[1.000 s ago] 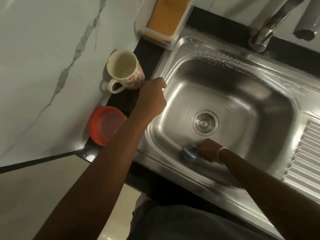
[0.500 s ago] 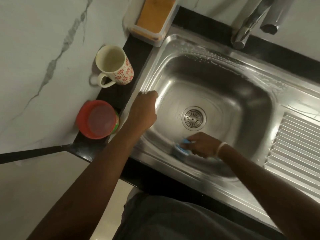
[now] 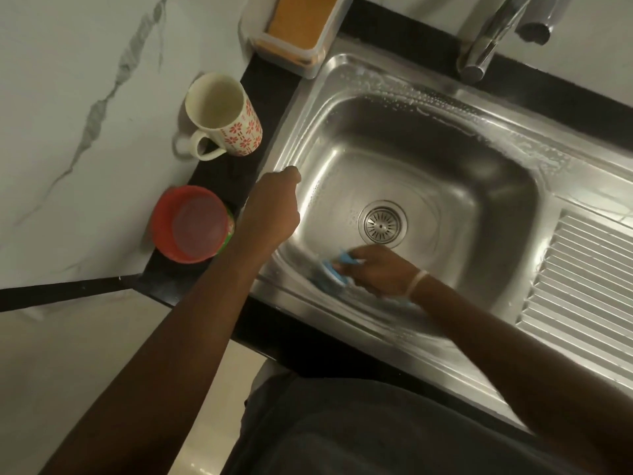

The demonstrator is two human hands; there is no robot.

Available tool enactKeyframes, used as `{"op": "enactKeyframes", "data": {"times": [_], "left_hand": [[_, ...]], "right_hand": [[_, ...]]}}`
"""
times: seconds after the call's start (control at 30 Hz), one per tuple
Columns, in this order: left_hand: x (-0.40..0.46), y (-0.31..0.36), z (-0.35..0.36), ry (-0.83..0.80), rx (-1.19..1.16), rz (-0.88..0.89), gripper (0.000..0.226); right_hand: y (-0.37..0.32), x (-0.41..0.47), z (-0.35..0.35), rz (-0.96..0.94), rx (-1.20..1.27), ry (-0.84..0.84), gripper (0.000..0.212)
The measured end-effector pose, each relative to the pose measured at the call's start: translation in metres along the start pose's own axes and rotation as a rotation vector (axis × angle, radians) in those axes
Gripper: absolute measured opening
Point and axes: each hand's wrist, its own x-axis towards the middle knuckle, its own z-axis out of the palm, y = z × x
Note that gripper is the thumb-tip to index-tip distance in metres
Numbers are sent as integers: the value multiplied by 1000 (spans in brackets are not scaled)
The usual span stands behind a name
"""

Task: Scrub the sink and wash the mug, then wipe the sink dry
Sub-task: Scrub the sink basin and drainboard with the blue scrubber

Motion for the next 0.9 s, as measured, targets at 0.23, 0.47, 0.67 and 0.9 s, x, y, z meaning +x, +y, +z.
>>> {"op": "enactKeyframes", "data": {"times": [0.23, 0.47, 0.67, 0.9], "left_hand": [[9, 4, -7, -9, 15, -4, 43], [19, -1, -6, -1, 9, -16, 36], [27, -2, -18, -78, -22, -7, 37], [30, -1, -28, -219, -40, -51, 55]], "right_hand": [[71, -7, -49, 290, -192, -72, 39], [-3, 85, 30, 123, 144, 29, 41], [92, 20, -50, 352, -362, -69, 34], [-1, 91, 44, 229, 170, 71, 27]]}}
